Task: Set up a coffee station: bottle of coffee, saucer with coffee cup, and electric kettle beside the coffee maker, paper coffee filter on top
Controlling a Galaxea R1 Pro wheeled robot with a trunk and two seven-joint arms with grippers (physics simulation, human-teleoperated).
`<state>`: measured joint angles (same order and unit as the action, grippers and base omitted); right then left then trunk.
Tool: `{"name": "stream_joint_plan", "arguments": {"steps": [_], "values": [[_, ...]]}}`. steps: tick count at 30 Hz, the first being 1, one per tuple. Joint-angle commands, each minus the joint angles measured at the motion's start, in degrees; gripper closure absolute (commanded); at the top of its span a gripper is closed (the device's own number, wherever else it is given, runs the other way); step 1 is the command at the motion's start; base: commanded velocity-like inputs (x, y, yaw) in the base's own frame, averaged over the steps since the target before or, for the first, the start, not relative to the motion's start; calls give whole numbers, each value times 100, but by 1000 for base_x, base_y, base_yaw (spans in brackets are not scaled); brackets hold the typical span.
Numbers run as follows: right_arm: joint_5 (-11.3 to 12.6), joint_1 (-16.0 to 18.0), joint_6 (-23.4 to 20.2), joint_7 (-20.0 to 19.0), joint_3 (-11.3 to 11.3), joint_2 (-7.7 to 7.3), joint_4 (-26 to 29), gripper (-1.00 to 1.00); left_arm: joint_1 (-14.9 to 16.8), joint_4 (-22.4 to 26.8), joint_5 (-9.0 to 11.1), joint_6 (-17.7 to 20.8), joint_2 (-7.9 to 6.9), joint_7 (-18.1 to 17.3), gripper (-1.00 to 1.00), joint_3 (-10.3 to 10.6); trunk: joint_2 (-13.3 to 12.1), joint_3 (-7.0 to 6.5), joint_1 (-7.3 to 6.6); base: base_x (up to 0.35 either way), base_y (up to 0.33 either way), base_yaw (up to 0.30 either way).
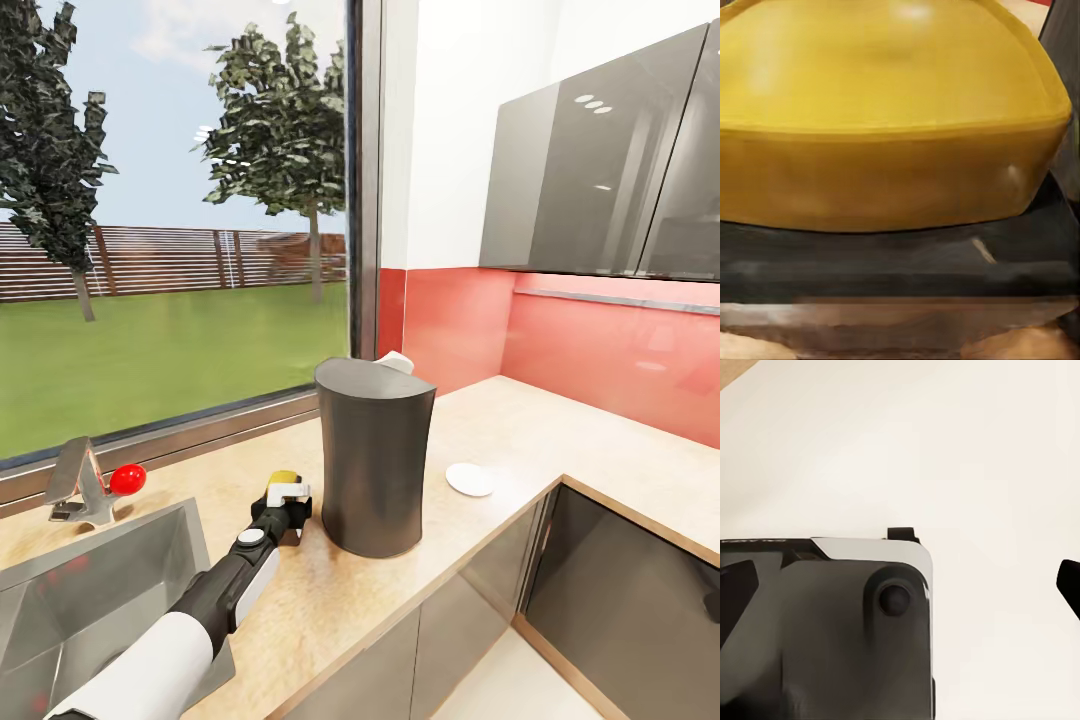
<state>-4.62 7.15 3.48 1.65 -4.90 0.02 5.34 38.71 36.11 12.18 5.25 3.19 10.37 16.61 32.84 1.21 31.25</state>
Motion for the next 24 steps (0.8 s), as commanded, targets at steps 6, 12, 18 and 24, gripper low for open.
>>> {"name": "stream_joint_plan", "arguments": {"steps": [6, 12, 18, 24], "values": [[-48, 5, 21, 10, -47, 6, -6, -100, 5, 13, 54, 21, -6, 51, -100, 36, 10, 12, 2, 0, 0, 0], [-48, 5, 21, 11, -46, 5, -7, -100, 5, 18, 56, 22, -6, 52, -100, 36, 10, 12, 2, 0, 0, 0], [-48, 5, 23, 11, -47, 7, -12, -100, 5, 23, 56, 20, -10, 52, -100, 36, 10, 12, 2, 0, 0, 0], [-48, 4, 25, 11, -46, 7, -15, -100, 5, 35, 52, 20, -4, 52, -100, 37, 10, 12, 2, 0, 0, 0]]}}
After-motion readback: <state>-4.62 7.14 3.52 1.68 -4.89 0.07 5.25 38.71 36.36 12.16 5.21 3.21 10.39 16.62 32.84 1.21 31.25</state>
